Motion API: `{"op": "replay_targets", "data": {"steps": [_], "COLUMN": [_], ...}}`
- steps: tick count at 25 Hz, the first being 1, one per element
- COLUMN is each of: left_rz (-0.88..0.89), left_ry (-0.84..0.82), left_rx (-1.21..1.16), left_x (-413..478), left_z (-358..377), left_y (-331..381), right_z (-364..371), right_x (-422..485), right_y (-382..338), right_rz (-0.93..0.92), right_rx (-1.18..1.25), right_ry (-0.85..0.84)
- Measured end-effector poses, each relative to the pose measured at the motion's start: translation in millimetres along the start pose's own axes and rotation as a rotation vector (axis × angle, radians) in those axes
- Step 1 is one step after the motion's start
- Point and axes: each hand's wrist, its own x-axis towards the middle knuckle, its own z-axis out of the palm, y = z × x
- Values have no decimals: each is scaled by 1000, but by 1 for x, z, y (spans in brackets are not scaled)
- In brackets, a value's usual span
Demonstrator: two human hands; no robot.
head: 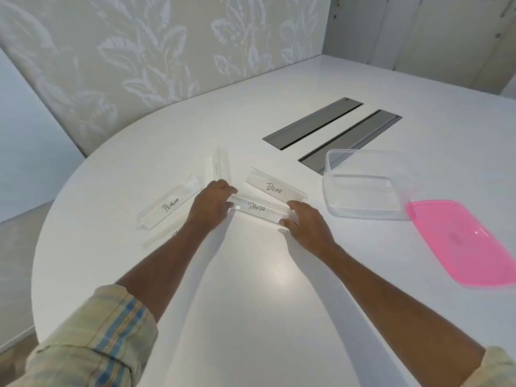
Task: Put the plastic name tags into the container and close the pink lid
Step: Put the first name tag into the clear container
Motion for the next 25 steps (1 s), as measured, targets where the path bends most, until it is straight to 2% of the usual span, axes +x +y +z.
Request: {"op": "replay_targets", "data": {"steps": [11,17,25], "left_rz": [115,162,168], "left_ry": [-200,-183,-186], "left_rx": [136,224,205], "left_x": [51,56,57], "left_z": [-8,-3,-9], "left_y": [-26,-27,-17], "right_z": [7,6,-13], "right_x": [19,20,17], "right_y": [-3,-5,3], "right_rz": [59,78,97], "right_rx": [-35,-9,37], "right_ry": [-34,-13,-8]}}
